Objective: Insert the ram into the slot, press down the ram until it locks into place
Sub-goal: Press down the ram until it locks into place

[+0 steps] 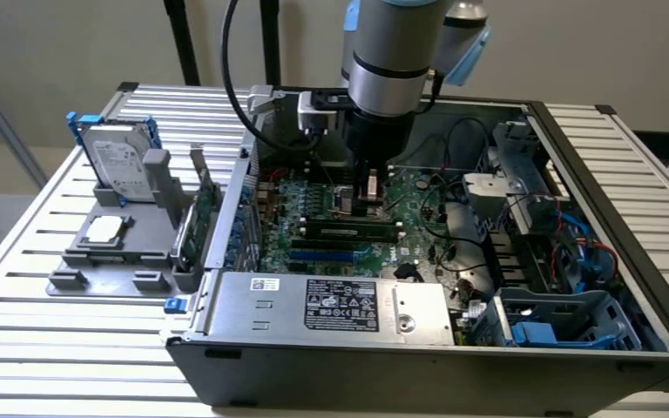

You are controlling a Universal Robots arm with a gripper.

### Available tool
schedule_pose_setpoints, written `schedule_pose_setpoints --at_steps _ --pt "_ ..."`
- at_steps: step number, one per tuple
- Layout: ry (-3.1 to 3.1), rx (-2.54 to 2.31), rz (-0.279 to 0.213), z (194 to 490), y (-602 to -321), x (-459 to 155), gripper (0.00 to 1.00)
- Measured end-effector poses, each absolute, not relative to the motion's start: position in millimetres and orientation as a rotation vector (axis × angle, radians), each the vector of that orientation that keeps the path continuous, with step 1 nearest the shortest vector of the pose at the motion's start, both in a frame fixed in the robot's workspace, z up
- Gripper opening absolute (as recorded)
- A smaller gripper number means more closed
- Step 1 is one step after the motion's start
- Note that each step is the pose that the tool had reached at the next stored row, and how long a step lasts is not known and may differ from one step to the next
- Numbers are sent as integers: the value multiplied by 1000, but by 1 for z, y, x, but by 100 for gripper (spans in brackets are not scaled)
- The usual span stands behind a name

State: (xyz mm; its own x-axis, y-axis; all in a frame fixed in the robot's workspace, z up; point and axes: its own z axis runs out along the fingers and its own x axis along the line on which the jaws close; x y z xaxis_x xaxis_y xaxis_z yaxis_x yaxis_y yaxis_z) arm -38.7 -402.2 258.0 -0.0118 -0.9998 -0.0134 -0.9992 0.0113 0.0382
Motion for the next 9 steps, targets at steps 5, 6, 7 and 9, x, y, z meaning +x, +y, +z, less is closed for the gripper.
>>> schedule_pose_setpoints --at_steps 5,6,7,9 --pt "-2222 2196 -57 258 -402 -39 11" --pt "-2222 2196 -57 258 -402 -39 11" --pt "-2222 2196 -57 258 -402 -39 11" --pt "-2222 2196 -57 258 -402 -39 11"
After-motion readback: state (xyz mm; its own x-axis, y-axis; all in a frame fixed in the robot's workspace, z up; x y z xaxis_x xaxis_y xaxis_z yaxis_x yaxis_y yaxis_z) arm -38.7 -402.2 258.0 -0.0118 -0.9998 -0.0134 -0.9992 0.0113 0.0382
